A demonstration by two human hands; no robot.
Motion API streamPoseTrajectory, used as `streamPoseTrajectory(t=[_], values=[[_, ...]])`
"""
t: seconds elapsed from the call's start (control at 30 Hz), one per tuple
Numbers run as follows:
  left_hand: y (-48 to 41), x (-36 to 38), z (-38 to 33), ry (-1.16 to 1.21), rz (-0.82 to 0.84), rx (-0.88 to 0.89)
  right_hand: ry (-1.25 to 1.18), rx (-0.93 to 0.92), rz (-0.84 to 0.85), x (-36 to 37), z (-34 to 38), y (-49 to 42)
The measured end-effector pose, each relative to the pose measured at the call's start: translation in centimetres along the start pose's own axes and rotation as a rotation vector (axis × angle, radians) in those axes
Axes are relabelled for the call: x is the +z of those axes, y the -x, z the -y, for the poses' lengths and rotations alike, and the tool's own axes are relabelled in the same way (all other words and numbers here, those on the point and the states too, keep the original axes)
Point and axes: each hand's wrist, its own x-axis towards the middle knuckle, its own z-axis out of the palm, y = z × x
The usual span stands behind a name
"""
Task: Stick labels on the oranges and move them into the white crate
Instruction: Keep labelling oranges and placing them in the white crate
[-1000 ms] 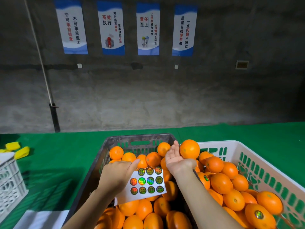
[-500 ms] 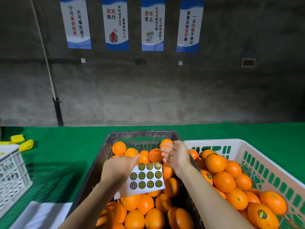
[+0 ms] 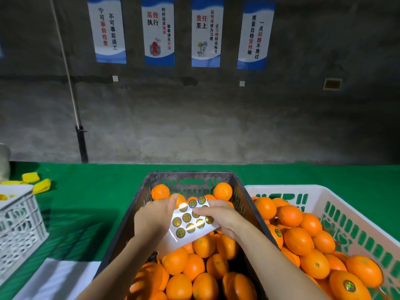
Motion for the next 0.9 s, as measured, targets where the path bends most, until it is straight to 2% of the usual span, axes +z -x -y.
streamPoseTrajectory(t=[0.1, 0.2, 0.4, 0.53, 0.63, 0.77, 0.9], values=[[0.18, 0.53, -0.20, 0.264, -0.070, -0.002, 0.011, -0.013, -0.055, -0.21, -0.07, -0.07], [0.04, 0.70, -0.10, 0.429, -0.006, 0.033, 0.008, -0.021, -0.084, -0.41, -0.10, -0.02], [-0.20, 0.79, -0.07, 0.567, 0.058, -0.026, 0.003, -0.022, -0.081, -0.32, 0.18, 0.30], [-0.28, 0.68, -0.13, 0.635, 0.044, -0.043, -0.002, -0.018, -0.075, -0.19, 0.18, 0.25], [-0.21, 0.66, -0.22, 0.627, -0.009, -0.009, -0.028, 0.001, -0.080, -0.15, 0.17, 0.23], [-0.20, 0.63, -0.56, 0.494, -0.124, 0.038, -0.084, 0.064, -0.093, -0.11, 0.14, 0.15], [-0.23, 0.54, -0.73, 0.414, -0.146, 0.075, -0.094, 0.124, -0.130, -0.11, 0.37, -0.13]])
